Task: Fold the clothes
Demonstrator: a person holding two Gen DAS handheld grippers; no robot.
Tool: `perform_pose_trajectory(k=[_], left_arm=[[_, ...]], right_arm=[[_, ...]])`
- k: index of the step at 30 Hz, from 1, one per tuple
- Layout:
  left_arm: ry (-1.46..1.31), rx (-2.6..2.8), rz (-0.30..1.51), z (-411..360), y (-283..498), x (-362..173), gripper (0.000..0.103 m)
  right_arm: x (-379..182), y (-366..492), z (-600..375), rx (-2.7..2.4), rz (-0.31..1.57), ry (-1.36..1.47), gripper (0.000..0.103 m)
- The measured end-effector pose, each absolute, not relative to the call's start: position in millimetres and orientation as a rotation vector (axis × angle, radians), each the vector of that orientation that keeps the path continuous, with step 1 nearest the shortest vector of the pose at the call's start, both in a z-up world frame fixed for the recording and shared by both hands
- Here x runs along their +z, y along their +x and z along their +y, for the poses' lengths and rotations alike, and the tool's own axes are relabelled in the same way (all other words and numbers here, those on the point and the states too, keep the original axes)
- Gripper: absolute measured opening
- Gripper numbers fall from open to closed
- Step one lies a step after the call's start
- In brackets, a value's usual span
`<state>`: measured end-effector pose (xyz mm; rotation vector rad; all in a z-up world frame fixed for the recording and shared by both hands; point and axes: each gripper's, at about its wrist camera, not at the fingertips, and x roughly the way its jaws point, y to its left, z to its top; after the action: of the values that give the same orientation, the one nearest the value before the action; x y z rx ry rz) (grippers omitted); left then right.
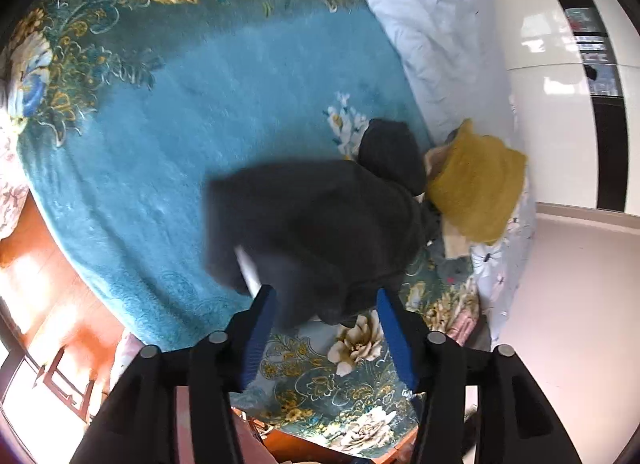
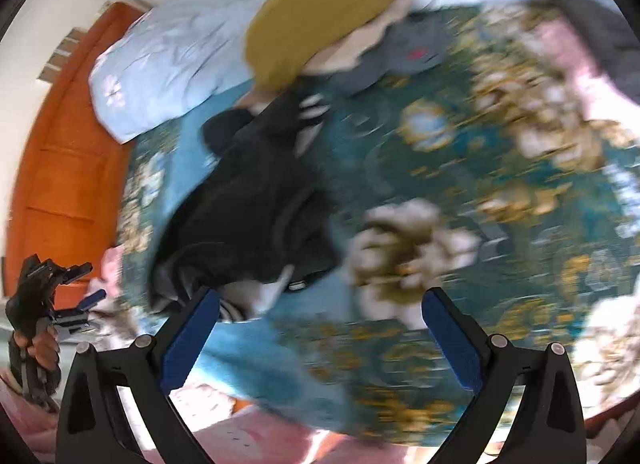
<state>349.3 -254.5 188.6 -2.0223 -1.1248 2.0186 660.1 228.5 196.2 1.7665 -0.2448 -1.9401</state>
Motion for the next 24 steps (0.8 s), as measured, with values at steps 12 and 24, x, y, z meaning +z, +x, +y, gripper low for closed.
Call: perform_pose_trajectory(k=[12, 24], left_arm=[[-1.945, 1.905, -0.187, -178.1, 302.6, 147.9, 0.061], [-1.642, 1.517, 0.698, -45.6, 359.2, 66.9, 0.067]], right_arm=[[125.5, 685.2, 157.3, -1.976, -0.625, 1.986, 0.101], [197.9, 761.1, 208.2, -2.38, -0.717, 2.131, 0.101]])
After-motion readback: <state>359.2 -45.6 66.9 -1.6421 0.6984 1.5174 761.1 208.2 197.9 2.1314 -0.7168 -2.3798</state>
